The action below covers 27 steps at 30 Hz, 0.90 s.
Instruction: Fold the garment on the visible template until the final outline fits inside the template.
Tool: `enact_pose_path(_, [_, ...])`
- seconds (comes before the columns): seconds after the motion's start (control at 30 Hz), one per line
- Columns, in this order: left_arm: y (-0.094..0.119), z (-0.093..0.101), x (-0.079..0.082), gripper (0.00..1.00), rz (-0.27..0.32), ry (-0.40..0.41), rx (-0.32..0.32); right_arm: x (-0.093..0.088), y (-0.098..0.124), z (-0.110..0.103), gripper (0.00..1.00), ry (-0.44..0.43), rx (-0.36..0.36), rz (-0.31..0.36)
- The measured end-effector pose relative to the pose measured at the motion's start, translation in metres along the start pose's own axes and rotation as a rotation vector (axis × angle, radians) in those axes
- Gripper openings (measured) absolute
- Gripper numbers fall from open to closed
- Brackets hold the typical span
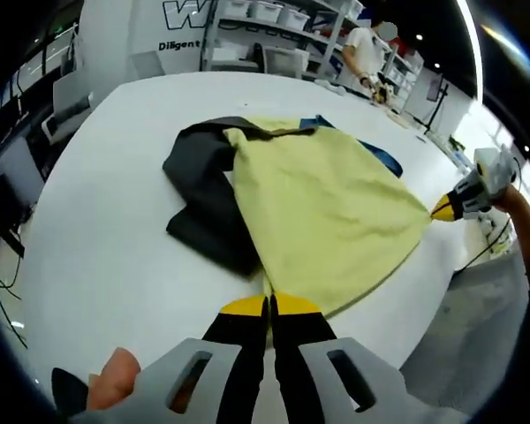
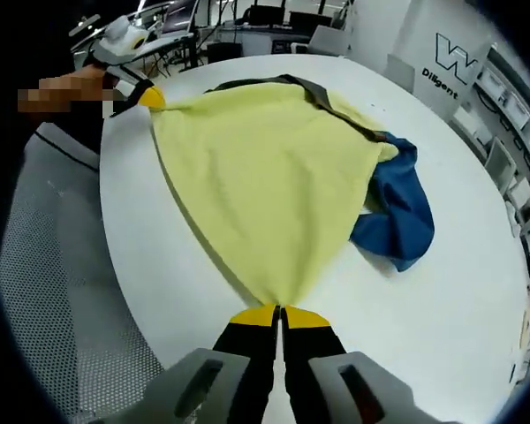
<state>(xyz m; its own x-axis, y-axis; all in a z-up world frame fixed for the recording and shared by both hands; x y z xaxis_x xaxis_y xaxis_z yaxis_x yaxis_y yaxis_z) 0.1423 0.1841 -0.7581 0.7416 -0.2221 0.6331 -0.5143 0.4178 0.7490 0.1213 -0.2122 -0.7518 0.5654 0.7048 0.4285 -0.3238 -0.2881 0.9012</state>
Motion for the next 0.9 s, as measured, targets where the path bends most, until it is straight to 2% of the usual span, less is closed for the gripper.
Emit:
enact_pose_path(0.1, [0.001, -0.001, -0.003, 0.00, -0.011, -0.007, 0.008, -0.003, -0.002, -0.005, 0.00, 0.007, 0.045, -0.049])
enact_pose_path(0.4, [-0.002, -0.006, -0.008, 0.00, -0.026, -0.002, 0.026, -0.004, -0.009, -0.018, 0.00, 0.005, 0.148, -0.120])
enact_pose_path(0.57, [-0.006, -0.005, -0.013, 0.00, -0.038, -0.013, 0.024, -0.006, -0.014, -0.016, 0.00, 0.010, 0.135, -0.132])
enact_pose_path(0.73, [-0.006, -0.004, -0.015, 0.01, -0.023, -0.048, 0.032, -0.006, -0.014, -0.017, 0.00, 0.000, 0.131, -0.143])
enact_pose_path(0.9, [-0.001, -0.006, -0.012, 0.08, -0.013, -0.070, 0.040, -0.005, -0.010, -0.014, 0.00, -0.030, 0.110, -0.123])
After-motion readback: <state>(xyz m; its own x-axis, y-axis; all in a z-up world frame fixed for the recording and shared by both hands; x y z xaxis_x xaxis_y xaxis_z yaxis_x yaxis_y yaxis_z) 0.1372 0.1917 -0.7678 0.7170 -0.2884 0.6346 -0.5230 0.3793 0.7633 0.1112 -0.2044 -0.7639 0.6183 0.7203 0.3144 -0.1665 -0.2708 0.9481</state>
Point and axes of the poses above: the point that each gripper's makers call its tool centre point, and the gripper's own axes: y roughly backward along the fingers, z roughly to its right, x roughly out of its top, the point moved 10 cm from there along y, roughly backward along the fingers, and after that the axes turned 1 degree about -y, right-handed, at the moved point
